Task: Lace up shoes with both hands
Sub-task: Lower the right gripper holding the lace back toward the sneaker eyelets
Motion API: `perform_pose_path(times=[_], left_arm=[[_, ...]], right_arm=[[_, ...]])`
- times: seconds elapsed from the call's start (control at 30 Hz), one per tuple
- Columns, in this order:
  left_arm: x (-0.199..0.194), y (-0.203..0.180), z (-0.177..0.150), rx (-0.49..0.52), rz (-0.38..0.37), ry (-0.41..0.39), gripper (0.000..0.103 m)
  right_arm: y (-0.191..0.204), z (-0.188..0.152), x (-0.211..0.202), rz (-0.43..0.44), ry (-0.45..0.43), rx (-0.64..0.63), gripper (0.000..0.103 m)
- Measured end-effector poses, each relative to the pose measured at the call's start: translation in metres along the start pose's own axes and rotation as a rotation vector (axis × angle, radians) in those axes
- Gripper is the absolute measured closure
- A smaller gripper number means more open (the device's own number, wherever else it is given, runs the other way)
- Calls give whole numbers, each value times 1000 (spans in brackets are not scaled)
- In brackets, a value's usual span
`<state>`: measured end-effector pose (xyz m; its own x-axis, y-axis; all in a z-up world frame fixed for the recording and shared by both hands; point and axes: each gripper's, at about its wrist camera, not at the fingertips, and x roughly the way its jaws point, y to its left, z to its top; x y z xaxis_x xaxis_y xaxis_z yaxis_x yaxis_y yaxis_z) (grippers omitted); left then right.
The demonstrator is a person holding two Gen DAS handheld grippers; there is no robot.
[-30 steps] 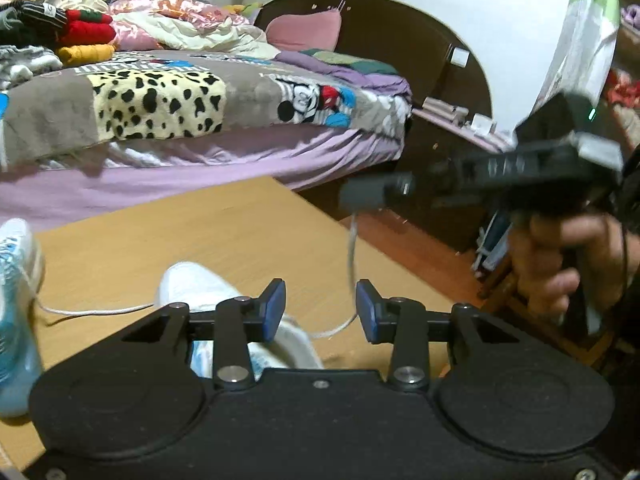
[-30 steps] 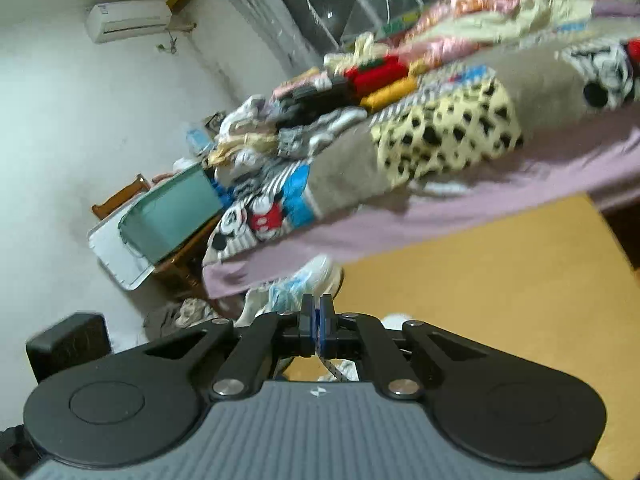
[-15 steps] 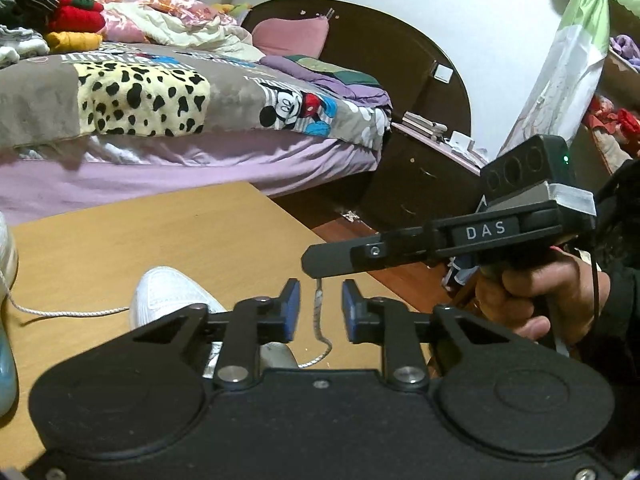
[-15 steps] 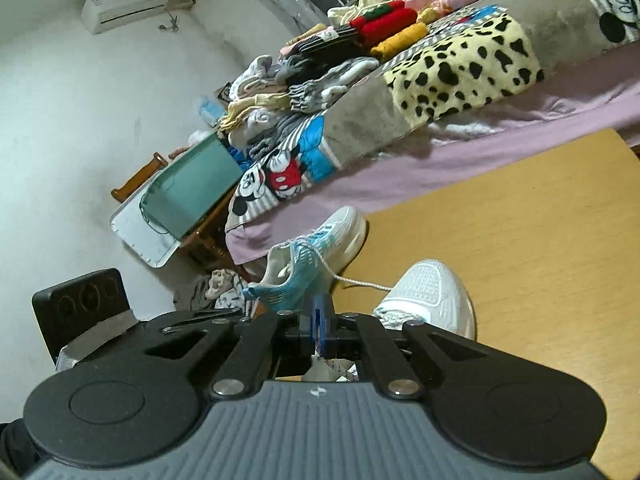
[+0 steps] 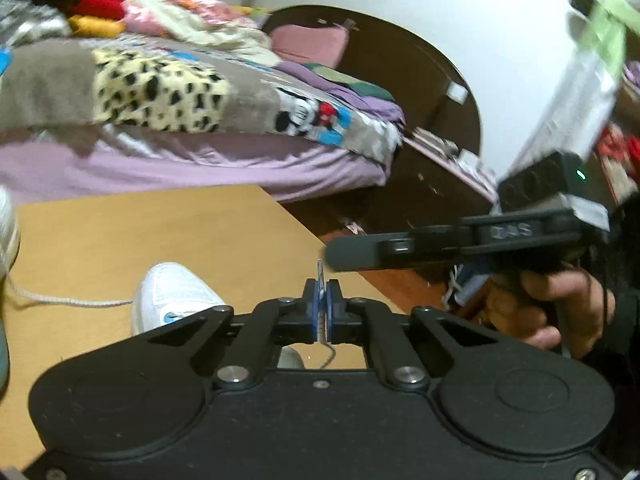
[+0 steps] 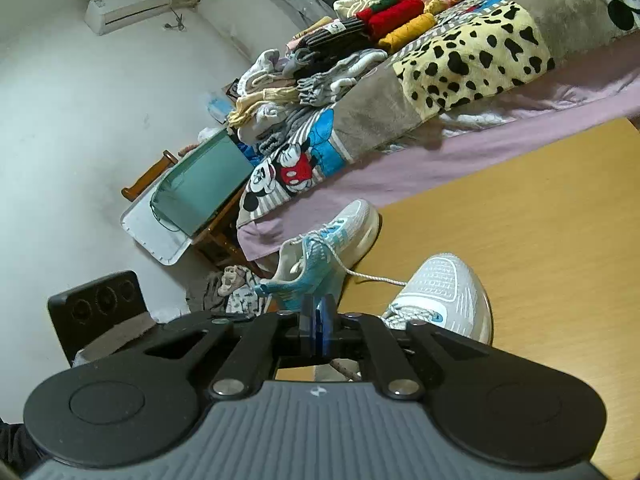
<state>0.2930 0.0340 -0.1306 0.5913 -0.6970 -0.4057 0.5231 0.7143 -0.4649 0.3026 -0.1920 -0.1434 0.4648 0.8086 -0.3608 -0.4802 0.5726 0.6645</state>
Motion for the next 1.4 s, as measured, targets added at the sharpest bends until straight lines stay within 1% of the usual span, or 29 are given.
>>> perform_pose_path(times=[0.03,0.13,0.2,0.27,0.3,0.37,0.43,0.53,0.57,0.6,0.73,0.87,0.93,1.0,1.2,1.4], left_arm=[[-1,5,0,-37,-4,-12,101],[-2,19,1,-161,-32,-47,101],[-2,27,1,-244,-61,-65,101],[-1,34,1,-319,-96,-76,101],[0,37,0,-357,-113,-81,101],[2,39,1,-393,-152,-84,101],[4,37,1,-404,-178,-76,101],[7,35,1,-412,-200,-67,101],[8,35,2,-412,-206,-64,101],[7,36,2,-418,-211,-66,100],[7,47,1,-479,-215,-85,100],[8,50,0,-509,-234,-91,100],[8,47,1,-477,-225,-84,103],[7,44,3,-454,-217,-87,103],[6,43,2,-427,-189,-96,103],[8,43,1,-404,-154,-82,103]], right_arm=[[1,2,-2,-5,-6,-5,94],[6,8,-9,-31,-12,-80,91],[13,7,-7,-73,18,-175,81],[24,2,-1,-107,60,-293,76],[30,-1,3,-124,81,-353,75],[38,-7,11,-162,107,-427,75],[42,-11,18,-185,119,-472,76],[44,-13,22,-197,106,-498,76],[45,-13,22,-198,109,-507,80],[45,-14,23,-199,112,-515,100],[48,-16,23,-203,127,-549,99],[50,-18,24,-207,141,-582,99],[51,-19,24,-206,148,-591,99],[51,-21,25,-202,153,-588,98],[49,-17,23,-207,143,-542,97],[48,-16,23,-193,135,-524,97]])
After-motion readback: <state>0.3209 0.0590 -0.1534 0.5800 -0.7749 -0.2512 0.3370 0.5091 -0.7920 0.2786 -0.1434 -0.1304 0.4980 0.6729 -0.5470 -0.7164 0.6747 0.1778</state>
